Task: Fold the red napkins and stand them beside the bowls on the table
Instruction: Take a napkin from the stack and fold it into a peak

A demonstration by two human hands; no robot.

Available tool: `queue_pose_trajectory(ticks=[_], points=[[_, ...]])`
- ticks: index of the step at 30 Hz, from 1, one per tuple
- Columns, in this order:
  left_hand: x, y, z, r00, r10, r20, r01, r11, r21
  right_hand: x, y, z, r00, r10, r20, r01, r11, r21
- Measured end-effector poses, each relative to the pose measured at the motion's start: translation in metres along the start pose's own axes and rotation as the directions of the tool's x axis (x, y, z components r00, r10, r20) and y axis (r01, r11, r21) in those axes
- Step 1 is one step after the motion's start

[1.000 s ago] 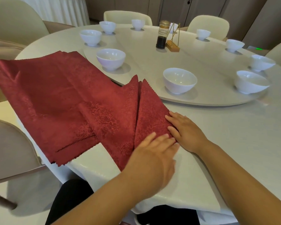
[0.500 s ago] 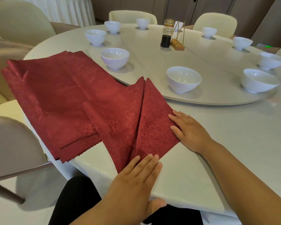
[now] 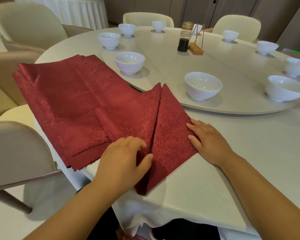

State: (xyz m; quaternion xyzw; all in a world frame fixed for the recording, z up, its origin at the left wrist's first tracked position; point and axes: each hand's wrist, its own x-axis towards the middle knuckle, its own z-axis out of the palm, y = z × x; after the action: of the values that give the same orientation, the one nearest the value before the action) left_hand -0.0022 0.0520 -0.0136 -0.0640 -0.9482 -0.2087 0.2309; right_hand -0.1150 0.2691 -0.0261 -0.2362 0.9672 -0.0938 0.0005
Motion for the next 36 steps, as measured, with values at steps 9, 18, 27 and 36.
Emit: queue_pose_trajectory(ticks=[9,18,27,36], points=[[0.043,0.007,0.024,0.935,-0.276,0.223,0.241,0.955,0.173,0.001,0.0,0.001,1.0,0.001,-0.015,-0.001,1.0,-0.004],[0.054,0.006,0.029,0.922,-0.304,0.239,0.249,0.94,0.233,0.0,0.001,0.001,1.0,0.004,-0.022,-0.005,1.0,-0.005],[0.061,0.003,0.034,0.923,-0.324,0.208,0.268,0.928,0.259,0.0,0.001,0.001,0.999,0.013,-0.038,-0.013,1.0,-0.017],[0.067,0.004,0.032,0.904,-0.36,0.232,0.313,0.925,0.218,0.0,0.0,0.001,0.999,0.023,-0.026,-0.024,1.0,-0.02]])
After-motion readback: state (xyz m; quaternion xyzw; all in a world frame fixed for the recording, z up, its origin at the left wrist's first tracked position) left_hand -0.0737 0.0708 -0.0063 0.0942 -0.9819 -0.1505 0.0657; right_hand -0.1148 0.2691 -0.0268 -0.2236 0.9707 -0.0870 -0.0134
